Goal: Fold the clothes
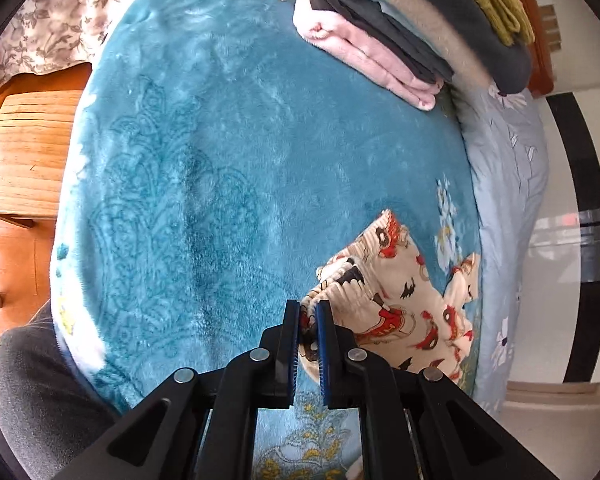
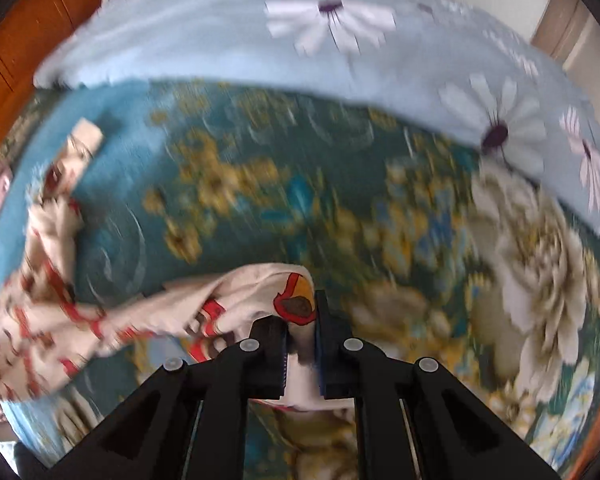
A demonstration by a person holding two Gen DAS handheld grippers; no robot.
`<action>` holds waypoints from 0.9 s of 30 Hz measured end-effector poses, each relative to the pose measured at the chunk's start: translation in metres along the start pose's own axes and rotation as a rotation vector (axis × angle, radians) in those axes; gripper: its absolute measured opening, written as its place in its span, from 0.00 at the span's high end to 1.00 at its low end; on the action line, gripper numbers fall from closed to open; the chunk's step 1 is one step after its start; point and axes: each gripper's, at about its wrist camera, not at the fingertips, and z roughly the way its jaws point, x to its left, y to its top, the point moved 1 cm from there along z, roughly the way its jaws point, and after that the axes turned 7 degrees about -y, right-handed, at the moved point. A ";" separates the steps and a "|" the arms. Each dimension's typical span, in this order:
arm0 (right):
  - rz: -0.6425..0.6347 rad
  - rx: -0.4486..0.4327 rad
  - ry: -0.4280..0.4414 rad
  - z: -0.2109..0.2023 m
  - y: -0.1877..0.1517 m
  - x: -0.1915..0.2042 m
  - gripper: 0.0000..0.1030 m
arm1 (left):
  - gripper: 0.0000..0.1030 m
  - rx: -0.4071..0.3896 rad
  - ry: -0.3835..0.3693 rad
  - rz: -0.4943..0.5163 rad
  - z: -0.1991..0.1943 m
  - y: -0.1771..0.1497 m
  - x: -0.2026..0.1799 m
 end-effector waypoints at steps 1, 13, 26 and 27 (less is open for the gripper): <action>-0.002 0.014 0.011 -0.001 -0.003 -0.003 0.82 | 0.91 -0.006 0.006 0.012 -0.001 0.000 -0.002; 0.080 -0.049 0.311 -0.042 0.031 0.021 0.60 | 0.91 -0.016 0.025 0.000 -0.004 0.000 -0.002; 0.420 0.351 0.352 0.056 0.015 0.035 0.60 | 0.91 -0.003 0.029 -0.026 -0.005 -0.002 0.003; 0.452 0.361 0.356 0.058 0.015 0.033 0.60 | 0.91 -0.001 0.030 -0.026 -0.004 -0.002 0.003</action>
